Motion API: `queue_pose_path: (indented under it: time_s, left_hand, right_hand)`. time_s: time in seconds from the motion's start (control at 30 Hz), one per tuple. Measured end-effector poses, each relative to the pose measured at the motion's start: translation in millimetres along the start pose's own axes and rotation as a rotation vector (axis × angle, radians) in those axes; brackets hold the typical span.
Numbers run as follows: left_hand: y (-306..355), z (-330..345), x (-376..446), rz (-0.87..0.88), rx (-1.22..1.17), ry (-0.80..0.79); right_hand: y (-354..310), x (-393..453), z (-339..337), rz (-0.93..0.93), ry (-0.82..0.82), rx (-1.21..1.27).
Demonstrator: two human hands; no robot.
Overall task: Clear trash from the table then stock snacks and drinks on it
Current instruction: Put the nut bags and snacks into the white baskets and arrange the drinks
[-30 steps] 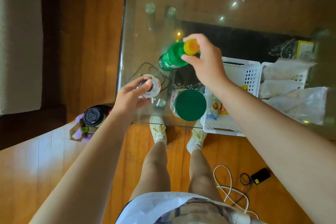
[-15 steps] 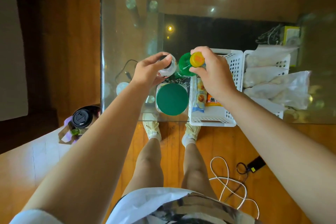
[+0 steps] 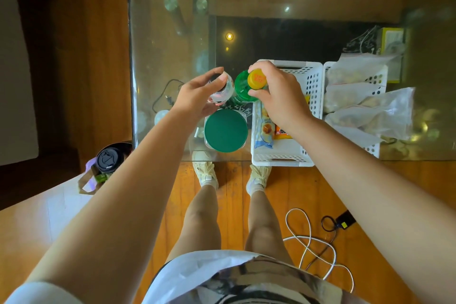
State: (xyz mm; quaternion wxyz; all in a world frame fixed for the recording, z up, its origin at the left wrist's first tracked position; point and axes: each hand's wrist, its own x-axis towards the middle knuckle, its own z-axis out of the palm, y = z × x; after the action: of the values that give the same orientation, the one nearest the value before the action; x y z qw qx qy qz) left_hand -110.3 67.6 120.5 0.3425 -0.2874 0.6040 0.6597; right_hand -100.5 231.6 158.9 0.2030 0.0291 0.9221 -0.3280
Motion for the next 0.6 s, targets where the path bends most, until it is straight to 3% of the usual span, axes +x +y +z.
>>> queue_pose_path:
  time_s: [0.2,0.33,0.47,0.6]
  left_hand:
    - [-30.4,-17.2,1.2,0.004,0.044,-0.024]
    - [-68.4,-11.5,-5.9,-0.268,0.238,-0.005]
    - [-80.9,0.5,-4.6,-0.257,0.048,-0.031]
    - [-73.5,8.9,-2.2,-0.232,0.006,-0.005]
  right_hand:
    - [0.5,-0.1,1.1,-0.004,0.005,0.011]
    - [1.9,0.6,1.7,-0.003,0.011,0.01]
    - [3.5,1.8,2.5,-0.01,0.01,0.001]
    - [4.2,1.7,3.0,-0.007,0.007,0.011]
